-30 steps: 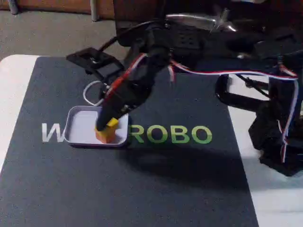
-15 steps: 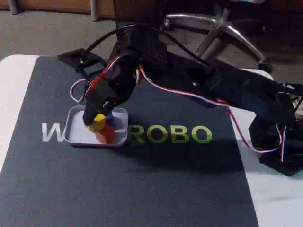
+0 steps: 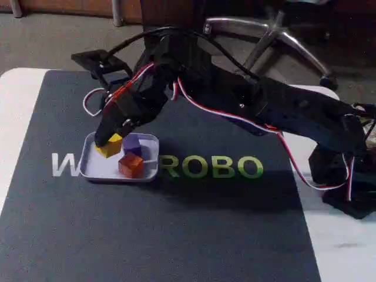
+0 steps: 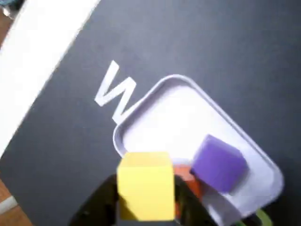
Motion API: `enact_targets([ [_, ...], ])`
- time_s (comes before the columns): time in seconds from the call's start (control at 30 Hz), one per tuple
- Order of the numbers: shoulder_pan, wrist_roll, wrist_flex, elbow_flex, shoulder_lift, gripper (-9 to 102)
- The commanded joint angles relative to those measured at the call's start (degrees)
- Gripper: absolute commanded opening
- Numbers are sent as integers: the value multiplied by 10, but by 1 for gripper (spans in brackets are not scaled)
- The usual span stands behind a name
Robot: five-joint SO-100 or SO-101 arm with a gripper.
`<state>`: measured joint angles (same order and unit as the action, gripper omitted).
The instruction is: Move blocks one by one until all three blocks are in the tray.
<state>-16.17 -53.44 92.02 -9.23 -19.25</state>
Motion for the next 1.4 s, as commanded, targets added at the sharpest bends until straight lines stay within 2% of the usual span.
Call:
enact_targets([
  [0.0,-7,-5,-6,-23,-4,-8],
  [0.07,-7,-11,-6,-23,-2,-4],
  [0.27,-8,-26,-4,-23,4,18],
  [0.5,-7,-41,4,-23,4,30],
  [0.6,-5,-59,28,-23,-5,27],
  [0.77,-5,-69,56,-22,-42,9],
  [1.0,-4,-74,59,-18,-93,-6],
  [1.23,1,-91,60,34,-158,-8],
  [1.37,11,-145,60,219,-287,-8],
])
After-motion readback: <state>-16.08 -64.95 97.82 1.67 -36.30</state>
